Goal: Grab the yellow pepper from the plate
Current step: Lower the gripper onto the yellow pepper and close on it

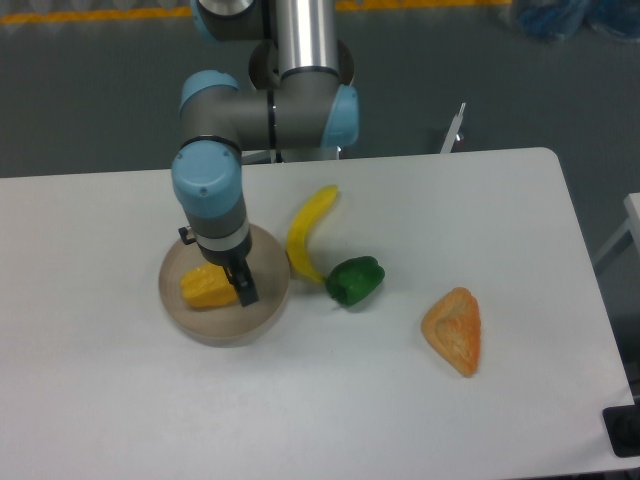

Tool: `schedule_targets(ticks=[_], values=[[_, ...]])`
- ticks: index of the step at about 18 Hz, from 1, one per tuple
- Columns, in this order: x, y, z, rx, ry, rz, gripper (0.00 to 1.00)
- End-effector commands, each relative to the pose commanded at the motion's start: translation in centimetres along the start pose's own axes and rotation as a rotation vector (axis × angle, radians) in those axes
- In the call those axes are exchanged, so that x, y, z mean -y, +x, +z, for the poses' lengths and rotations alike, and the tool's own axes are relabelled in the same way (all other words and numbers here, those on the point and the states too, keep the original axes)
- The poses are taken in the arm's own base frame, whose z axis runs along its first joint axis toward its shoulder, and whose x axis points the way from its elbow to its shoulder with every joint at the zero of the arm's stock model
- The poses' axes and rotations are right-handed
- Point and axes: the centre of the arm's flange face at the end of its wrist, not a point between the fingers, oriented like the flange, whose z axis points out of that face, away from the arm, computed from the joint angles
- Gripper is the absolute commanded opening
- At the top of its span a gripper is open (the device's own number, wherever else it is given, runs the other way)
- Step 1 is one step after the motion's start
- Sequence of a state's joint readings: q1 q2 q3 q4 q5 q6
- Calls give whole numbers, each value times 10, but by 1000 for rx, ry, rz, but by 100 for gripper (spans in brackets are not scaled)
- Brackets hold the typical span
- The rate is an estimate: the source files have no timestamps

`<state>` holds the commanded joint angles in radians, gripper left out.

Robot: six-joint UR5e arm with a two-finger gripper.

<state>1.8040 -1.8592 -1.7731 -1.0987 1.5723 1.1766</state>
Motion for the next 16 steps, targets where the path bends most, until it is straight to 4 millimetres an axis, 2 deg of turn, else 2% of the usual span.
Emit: schedule_targets(ticks=[4, 9, 13, 15, 16], values=[[9, 9, 5, 10, 4, 20, 100], [17, 16, 20, -16, -5, 11, 100], [27, 13, 35, -31, -10, -40, 100], [30, 8, 31, 27, 11, -38, 100], [30, 4, 29, 50, 20, -37, 95]])
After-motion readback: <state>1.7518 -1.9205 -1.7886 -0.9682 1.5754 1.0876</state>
